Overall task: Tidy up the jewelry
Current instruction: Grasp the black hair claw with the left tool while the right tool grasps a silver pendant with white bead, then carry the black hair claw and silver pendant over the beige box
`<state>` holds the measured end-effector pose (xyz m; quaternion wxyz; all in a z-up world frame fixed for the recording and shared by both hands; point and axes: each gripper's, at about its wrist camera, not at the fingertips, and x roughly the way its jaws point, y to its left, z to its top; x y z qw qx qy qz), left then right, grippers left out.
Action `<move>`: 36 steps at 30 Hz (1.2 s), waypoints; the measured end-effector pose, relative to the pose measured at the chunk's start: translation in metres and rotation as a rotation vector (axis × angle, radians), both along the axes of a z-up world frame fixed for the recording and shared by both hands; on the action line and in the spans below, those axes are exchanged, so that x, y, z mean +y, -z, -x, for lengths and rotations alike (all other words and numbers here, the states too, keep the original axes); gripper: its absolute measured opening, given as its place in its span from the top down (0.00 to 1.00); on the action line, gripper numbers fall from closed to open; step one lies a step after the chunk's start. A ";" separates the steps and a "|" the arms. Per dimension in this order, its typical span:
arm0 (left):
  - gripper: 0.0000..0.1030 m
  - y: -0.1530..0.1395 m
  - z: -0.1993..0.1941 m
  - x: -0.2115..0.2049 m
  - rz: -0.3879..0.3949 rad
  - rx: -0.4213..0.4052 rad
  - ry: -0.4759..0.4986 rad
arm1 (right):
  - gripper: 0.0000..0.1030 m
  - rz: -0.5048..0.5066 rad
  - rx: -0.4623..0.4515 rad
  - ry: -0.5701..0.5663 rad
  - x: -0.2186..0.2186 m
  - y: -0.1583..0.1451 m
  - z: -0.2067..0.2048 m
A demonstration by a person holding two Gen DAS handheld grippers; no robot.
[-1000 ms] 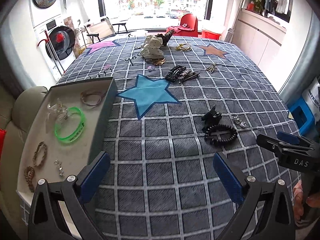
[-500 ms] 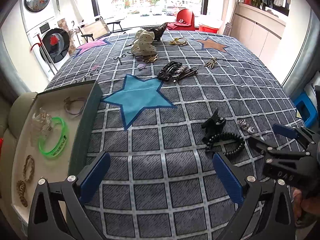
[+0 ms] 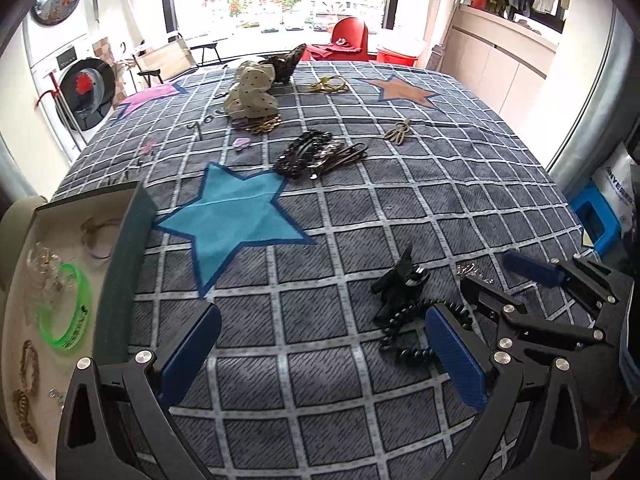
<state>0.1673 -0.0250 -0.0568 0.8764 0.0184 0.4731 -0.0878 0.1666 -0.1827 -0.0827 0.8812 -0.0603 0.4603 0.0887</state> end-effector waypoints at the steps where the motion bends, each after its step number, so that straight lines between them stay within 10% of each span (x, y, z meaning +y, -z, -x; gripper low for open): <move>1: 0.00 0.000 -0.001 -0.001 0.003 0.000 0.005 | 0.60 -0.001 -0.003 0.001 -0.001 0.000 0.000; 5: 0.11 0.003 -0.008 -0.010 0.016 0.012 0.032 | 0.88 0.003 -0.011 0.033 -0.012 -0.001 0.001; 17: 0.36 0.017 -0.025 -0.038 0.001 0.055 0.118 | 0.89 -0.042 -0.015 0.107 -0.043 -0.002 0.008; 22: 0.64 0.016 -0.024 -0.041 0.011 0.049 0.146 | 0.89 -0.048 -0.018 0.108 -0.044 -0.002 0.009; 36: 0.65 -0.010 -0.002 -0.037 0.013 -0.039 0.151 | 0.88 -0.133 0.012 0.138 -0.054 -0.004 0.012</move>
